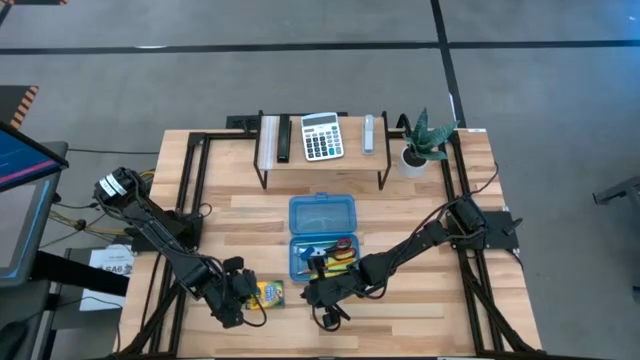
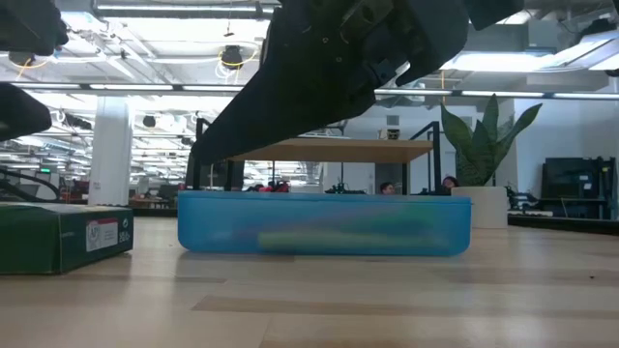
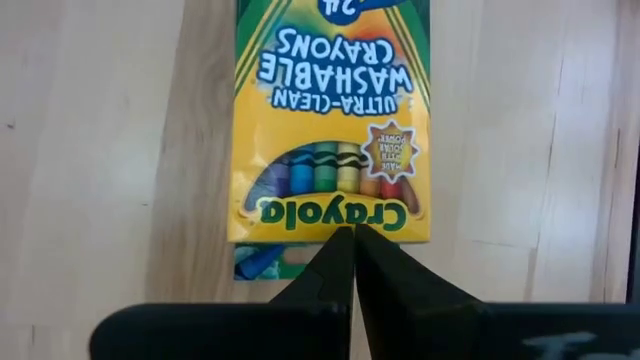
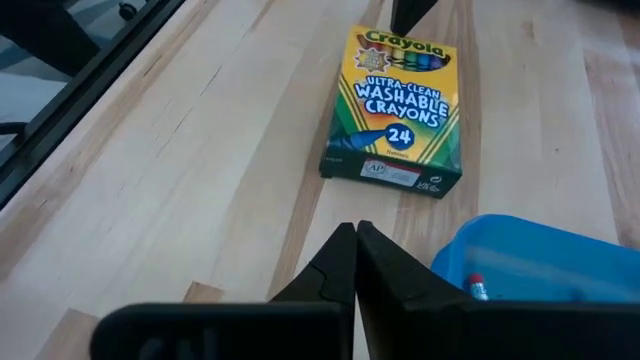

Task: Pack school essentials
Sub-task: Put the crayon pack into the blue supply box

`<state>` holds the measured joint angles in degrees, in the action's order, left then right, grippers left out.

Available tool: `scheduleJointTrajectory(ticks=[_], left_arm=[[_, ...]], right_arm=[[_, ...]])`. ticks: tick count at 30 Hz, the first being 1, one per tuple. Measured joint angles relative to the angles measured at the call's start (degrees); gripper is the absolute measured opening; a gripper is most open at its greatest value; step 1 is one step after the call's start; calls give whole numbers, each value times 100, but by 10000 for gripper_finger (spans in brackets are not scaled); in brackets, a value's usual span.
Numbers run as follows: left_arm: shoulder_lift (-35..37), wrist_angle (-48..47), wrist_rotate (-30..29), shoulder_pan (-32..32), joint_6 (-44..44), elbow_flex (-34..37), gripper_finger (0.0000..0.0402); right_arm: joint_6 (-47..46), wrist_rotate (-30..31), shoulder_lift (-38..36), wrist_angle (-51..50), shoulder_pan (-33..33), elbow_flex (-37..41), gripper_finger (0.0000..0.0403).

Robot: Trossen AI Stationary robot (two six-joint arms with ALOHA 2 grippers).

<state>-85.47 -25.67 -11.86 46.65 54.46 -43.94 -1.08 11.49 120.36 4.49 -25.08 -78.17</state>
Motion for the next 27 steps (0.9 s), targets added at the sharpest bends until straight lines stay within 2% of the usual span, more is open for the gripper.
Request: scheduleJointTrajectory(ticks=[27], left_arm=[[0, 382, -232, 0, -286, 0, 0]], right_arm=[[-44, -7, -2, -236, 0, 0, 27]])
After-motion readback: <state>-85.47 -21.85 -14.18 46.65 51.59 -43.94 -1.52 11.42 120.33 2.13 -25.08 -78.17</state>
